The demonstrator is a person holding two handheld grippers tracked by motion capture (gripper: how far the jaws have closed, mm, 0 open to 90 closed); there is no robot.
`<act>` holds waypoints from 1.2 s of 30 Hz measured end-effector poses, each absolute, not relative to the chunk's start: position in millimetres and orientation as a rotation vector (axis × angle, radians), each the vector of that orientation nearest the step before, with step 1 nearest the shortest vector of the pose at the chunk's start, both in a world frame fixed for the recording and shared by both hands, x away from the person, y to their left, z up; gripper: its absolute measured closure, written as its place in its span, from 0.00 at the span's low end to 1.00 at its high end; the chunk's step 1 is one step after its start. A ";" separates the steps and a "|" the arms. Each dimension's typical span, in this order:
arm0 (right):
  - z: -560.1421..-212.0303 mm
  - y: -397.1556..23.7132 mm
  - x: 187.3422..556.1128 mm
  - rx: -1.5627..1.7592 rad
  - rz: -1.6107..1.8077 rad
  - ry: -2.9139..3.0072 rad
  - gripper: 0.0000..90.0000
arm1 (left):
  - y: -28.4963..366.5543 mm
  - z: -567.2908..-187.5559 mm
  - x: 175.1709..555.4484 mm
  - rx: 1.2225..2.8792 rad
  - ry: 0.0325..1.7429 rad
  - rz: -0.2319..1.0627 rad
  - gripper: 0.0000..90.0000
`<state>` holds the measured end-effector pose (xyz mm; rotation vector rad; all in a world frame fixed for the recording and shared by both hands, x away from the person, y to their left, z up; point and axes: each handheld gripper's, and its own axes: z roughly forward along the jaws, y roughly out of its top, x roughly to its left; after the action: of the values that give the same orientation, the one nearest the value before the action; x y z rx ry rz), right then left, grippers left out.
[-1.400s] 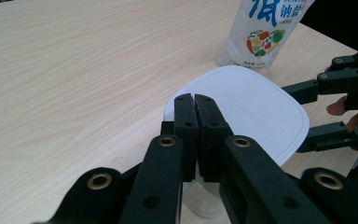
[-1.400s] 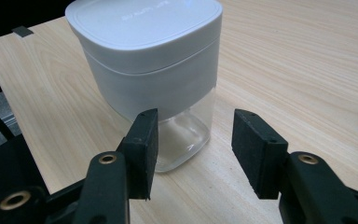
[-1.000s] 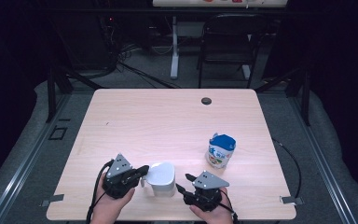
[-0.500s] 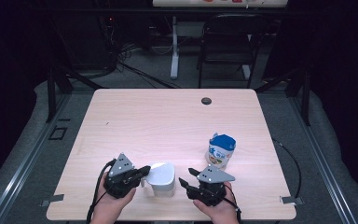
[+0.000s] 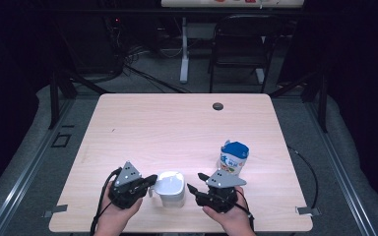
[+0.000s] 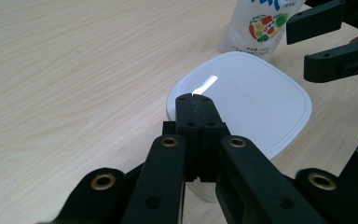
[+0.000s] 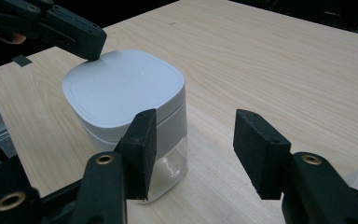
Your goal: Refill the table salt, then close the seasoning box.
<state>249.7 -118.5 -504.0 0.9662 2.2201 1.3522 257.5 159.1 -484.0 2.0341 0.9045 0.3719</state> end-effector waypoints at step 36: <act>-510.2 -101.8 259.7 0.940 1.263 2.274 0.56 | 164.5 -487.5 255.8 2.007 0.916 0.365 1.00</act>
<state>259.7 -101.8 -510.2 0.9399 2.2736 1.2633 255.8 164.5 -487.5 2.0068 0.9164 0.3647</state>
